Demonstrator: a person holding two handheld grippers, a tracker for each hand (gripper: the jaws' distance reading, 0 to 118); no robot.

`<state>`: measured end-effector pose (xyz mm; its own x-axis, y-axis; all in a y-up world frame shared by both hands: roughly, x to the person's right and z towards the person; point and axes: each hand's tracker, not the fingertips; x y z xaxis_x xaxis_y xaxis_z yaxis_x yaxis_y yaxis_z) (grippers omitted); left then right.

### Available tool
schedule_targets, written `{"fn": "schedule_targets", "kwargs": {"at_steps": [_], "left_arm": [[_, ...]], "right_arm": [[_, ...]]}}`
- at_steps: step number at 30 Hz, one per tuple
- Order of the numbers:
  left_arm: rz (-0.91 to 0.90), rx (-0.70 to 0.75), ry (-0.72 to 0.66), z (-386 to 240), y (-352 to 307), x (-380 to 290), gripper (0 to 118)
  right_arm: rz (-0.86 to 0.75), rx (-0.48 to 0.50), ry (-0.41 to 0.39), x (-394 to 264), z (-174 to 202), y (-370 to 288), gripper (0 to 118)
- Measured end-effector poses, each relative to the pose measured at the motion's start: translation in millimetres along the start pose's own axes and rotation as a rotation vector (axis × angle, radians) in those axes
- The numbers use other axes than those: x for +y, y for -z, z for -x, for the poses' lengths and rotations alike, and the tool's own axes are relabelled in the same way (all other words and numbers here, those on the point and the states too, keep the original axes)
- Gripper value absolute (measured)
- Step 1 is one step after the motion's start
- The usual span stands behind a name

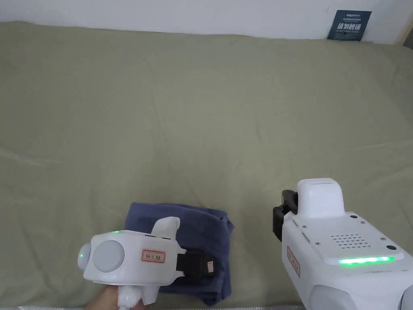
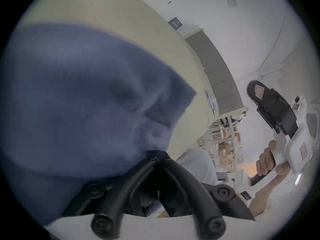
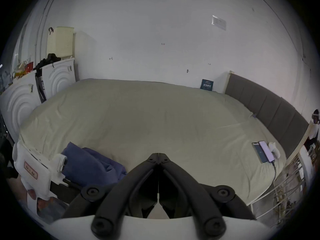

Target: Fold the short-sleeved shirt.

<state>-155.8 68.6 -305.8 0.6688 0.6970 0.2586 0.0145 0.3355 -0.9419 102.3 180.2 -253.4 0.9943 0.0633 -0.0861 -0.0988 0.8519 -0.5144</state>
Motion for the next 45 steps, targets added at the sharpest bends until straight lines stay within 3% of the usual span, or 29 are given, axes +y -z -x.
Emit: {"fn": "schedule_targets", "kwargs": {"at_steps": [2,6,8,14,19,21,23,25,26,27,28,29,32,34,36,37,39,40,43,45], "left_arm": [[-0.038,-0.003,0.029,-4.6,-23.6,1.9,0],[-0.129,0.053,0.031,-2.1,-76.8,9.1,0],[-0.161,0.094,0.03,4.6,-97.9,12.2,0],[-0.159,0.187,-0.017,36.1,-127.4,22.1,0],[-0.133,0.162,-0.089,65.9,-128.9,33.6,0],[-0.116,0.138,-0.112,77.9,-130.7,39.0,0],[-0.099,0.116,-0.122,85.4,-132.9,43.1,0],[-0.062,0.014,-0.124,91.3,-134.2,44.8,9],[-0.041,-0.032,-0.126,95.3,-131.8,46.3,33],[-0.022,-0.05,-0.131,98.0,-126.0,47.1,86],[0.005,-0.08,-0.141,101.8,-120.4,46.8,115],[0.023,-0.115,-0.158,105.1,-114.9,47.3,118],[0.039,-0.131,-0.201,112.8,-91.1,51.0,117],[0.049,-0.208,-0.235,113.1,-74.0,50.5,100],[0.05,-0.162,-0.231,110.6,-59.8,49.2,89],[0.046,-0.149,-0.218,109.6,-60.3,49.2,80],[0.017,-0.071,-0.229,108.1,-67.0,48.7,27],[0.021,-0.03,-0.199,106.9,-67.1,46.7,27],[0.016,-0.081,-0.218,102.0,-70.9,44.3,27],[0.007,-0.064,-0.199,100.6,-73.9,44.8,27]], "right_arm": [[0.023,0.15,0.065,-1.8,-0.7,-0.1,0],[0.168,0.572,0.301,-15.8,-0.2,25.0,0],[0.271,0.693,0.405,-27.2,4.8,48.0,0],[0.519,0.893,0.613,-71.2,14.1,117.7,0],[0.623,0.885,0.721,-100.6,9.4,157.1,0],[0.663,0.99,0.837,-113.8,1.5,172.9,0],[0.68,1.032,0.888,-119.5,-4.2,179.1,0],[0.678,1.031,0.866,-117.4,-4.8,179.8,0],[0.679,1.033,0.855,-115.6,-4.0,179.2,0],[0.68,1.032,0.847,-115.3,-3.7,179.1,0],[0.684,1.032,0.848,-115.3,-4.0,179.8,0],[0.687,1.035,0.849,-115.8,-4.7,180.6,0],[0.691,1.041,0.851,-115.4,-4.4,180.3,0],[0.703,1.047,0.855,-114.3,-5.1,183.5,0],[0.708,1.049,0.848,-111.6,-6.0,183.8,0],[0.71,1.044,0.841,-110.2,-5.9,184.3,0],[0.712,1.038,0.825,-106.9,-7.9,185.4,0],[0.698,1.003,0.783,-100.7,-7.6,181.1,0],[0.615,0.892,0.594,-73.1,-6.7,155.2,0],[0.5,0.756,0.391,-47.9,-5.8,122.9,0]]}}
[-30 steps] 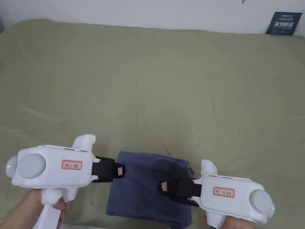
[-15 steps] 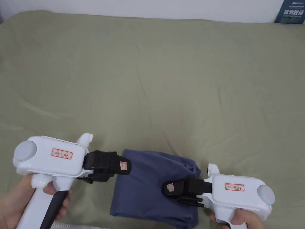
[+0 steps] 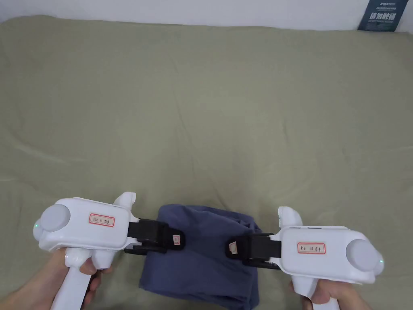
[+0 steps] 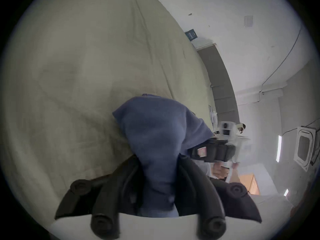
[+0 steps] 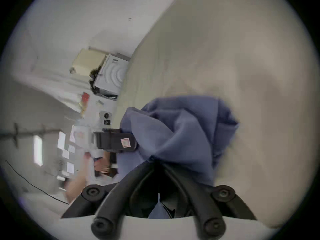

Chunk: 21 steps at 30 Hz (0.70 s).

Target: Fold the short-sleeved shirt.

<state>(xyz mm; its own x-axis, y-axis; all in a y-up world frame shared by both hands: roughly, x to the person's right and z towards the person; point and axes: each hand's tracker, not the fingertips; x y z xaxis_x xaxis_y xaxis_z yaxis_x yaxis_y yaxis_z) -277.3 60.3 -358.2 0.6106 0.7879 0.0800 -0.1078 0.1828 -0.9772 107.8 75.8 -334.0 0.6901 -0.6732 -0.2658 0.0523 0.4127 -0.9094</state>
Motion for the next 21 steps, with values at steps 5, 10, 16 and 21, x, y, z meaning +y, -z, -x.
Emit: {"fn": "schedule_targets", "kwargs": {"at_steps": [5,10,16,21], "left_arm": [[-0.026,0.016,0.006,0.3,-3.8,-3.8,27],[-0.055,0.01,-0.011,-0.8,-8.6,-11.9,27],[-0.081,0.001,-0.007,-8.4,-23.0,-14.3,27],[-0.111,0.032,0.002,4.9,-60.2,-3.0,27]], "right_arm": [[-0.594,-0.785,-0.415,-23.0,84.4,-39.3,0],[-0.846,-0.87,-0.501,-29.1,107.7,-44.5,0],[-0.793,-0.806,-0.475,-24.0,120.4,-41.6,0],[-0.78,-0.773,-0.468,-15.6,130.6,-36.7,0]]}}
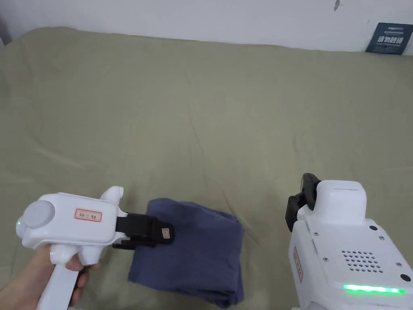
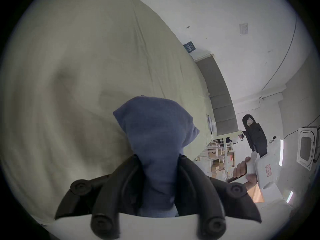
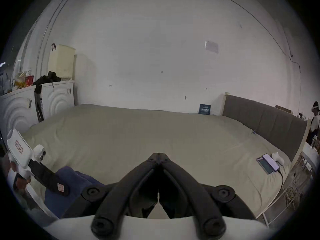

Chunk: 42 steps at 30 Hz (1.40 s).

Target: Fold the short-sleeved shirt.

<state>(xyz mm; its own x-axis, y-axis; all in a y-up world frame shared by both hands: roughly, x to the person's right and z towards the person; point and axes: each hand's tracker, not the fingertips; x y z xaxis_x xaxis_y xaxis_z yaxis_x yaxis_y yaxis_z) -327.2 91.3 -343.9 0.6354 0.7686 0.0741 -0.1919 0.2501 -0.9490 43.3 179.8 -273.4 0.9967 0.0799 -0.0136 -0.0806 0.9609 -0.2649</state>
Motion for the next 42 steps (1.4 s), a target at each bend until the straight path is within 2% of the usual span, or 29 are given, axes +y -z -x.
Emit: {"fn": "schedule_targets", "kwargs": {"at_steps": [6,8,13,21,26,30,33,34,35,36,37,42], "left_arm": [[-0.062,0.055,-0.04,31.8,-63.5,22.5,27],[-0.078,0.089,-0.044,45.9,-87.8,30.3,27],[-0.102,0.162,-0.083,91.4,-151.4,51.8,27],[-0.135,0.265,-0.137,160.8,-246.0,79.7,27],[-0.103,0.353,-0.146,188.8,-280.4,99.1,27],[-0.097,0.44,-0.165,201.2,-298.0,110.9,27],[-0.102,0.432,-0.152,202.9,-299.9,110.3,29],[-0.101,0.44,-0.14,201.2,-299.4,109.6,39],[-0.093,0.469,-0.113,198.3,-298.5,110.2,65],[-0.109,0.496,-0.089,195.7,-298.6,110.8,104],[-0.118,0.494,-0.089,193.7,-299.0,111.8,118],[-0.226,0.491,-0.047,162.6,-310.9,111.7,118]], "right_arm": [[0.047,0.03,-0.03,11.8,31.5,23.5,0],[0.053,0.048,-0.015,14.8,45.9,30.7,0],[0.042,0.093,-0.043,21.7,96.9,44.7,0],[0.053,0.248,-0.055,22.3,188.5,64.6,0],[0.055,0.292,-0.038,22.5,223.8,73.0,0],[0.057,0.319,-0.057,23.8,244.3,77.1,0],[0.079,0.34,-0.039,24.0,250.1,80.6,0],[0.08,0.341,-0.042,22.8,251.4,82.0,0],[0.09,0.343,-0.047,22.1,252.1,83.5,0],[0.1,0.348,-0.04,21.4,250.5,83.9,0],[0.105,0.355,-0.029,20.5,247.6,82.8,0],[0.101,0.348,-0.039,21.4,232.9,74.4,0]]}}
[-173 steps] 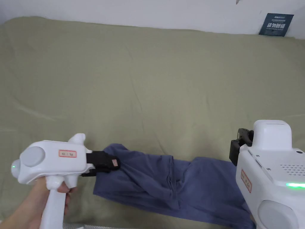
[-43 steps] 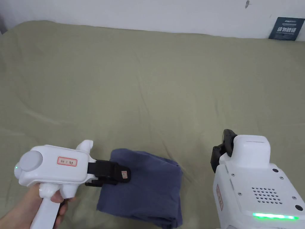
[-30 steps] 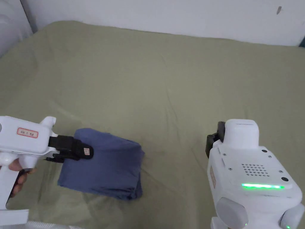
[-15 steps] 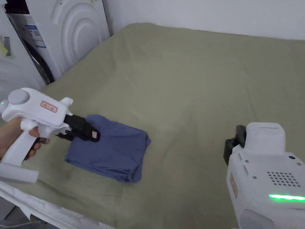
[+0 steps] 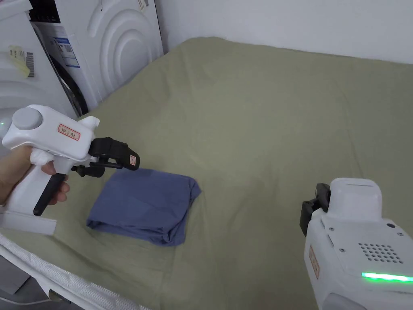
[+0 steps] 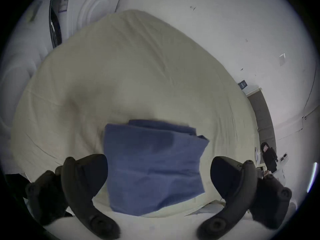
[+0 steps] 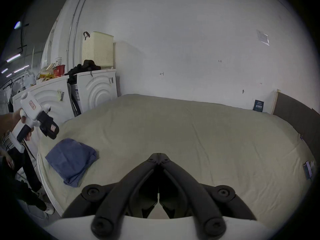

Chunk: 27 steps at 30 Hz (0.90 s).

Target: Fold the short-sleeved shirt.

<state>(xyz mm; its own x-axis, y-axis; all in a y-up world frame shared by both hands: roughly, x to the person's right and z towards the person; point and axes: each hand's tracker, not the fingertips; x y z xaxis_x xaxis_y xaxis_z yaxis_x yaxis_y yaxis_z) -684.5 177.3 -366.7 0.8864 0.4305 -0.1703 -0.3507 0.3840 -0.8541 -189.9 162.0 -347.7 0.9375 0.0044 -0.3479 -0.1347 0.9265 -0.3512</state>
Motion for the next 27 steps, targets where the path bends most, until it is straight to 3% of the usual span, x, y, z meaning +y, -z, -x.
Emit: {"fn": "schedule_targets", "kwargs": {"at_steps": [2,3,4,5,6,7,9,14,16,20,23,27], "left_arm": [[-0.001,-0.044,0.022,-20.2,-6.0,-2.2,102],[-0.006,-0.068,0.048,-34.3,-8.6,-6.4,79],[-0.007,-0.083,0.072,-47.5,-10.3,-11.2,65],[-0.014,-0.102,0.094,-66.6,-9.1,-17.0,65],[-0.026,-0.102,0.138,-88.9,-3.8,-22.4,14],[-0.054,-0.034,0.203,-108.6,0.8,-27.1,0],[-0.053,-0.197,0.202,-151.5,12.9,-41.2,0],[-0.197,-0.348,0.308,-284.7,37.4,-92.1,0],[-0.322,-0.29,0.344,-336.0,46.2,-112.4,0],[-0.6,-0.038,0.445,-442.6,55.8,-165.6,0],[-0.769,0.035,0.385,-486.6,55.3,-191.9,0],[-0.849,0.124,0.454,-525.3,52.1,-210.1,0]], "right_arm": [[-0.003,-0.001,0.017,2.9,-9.4,-7.7,0],[-0.004,0.0,0.024,4.3,-15.6,-13.1,0],[-0.008,-0.005,0.024,5.8,-20.5,-18.2,0],[-0.017,-0.011,0.025,7.8,-27.3,-24.7,0],[-0.022,-0.01,0.03,10.3,-35.7,-31.7,0],[-0.024,-0.016,0.034,13.0,-42.8,-38.1,0],[-0.04,-0.029,0.046,18.1,-62.7,-53.4,0],[-0.067,-0.082,0.073,31.1,-118.7,-97.4,0],[-0.077,-0.113,0.063,34.4,-145.3,-115.9,0],[-0.092,-0.192,0.058,42.8,-199.0,-145.8,0],[-0.114,-0.275,-0.001,50.5,-229.0,-161.5,0],[-0.147,-0.312,-0.006,58.5,-251.7,-174.4,0]]}}
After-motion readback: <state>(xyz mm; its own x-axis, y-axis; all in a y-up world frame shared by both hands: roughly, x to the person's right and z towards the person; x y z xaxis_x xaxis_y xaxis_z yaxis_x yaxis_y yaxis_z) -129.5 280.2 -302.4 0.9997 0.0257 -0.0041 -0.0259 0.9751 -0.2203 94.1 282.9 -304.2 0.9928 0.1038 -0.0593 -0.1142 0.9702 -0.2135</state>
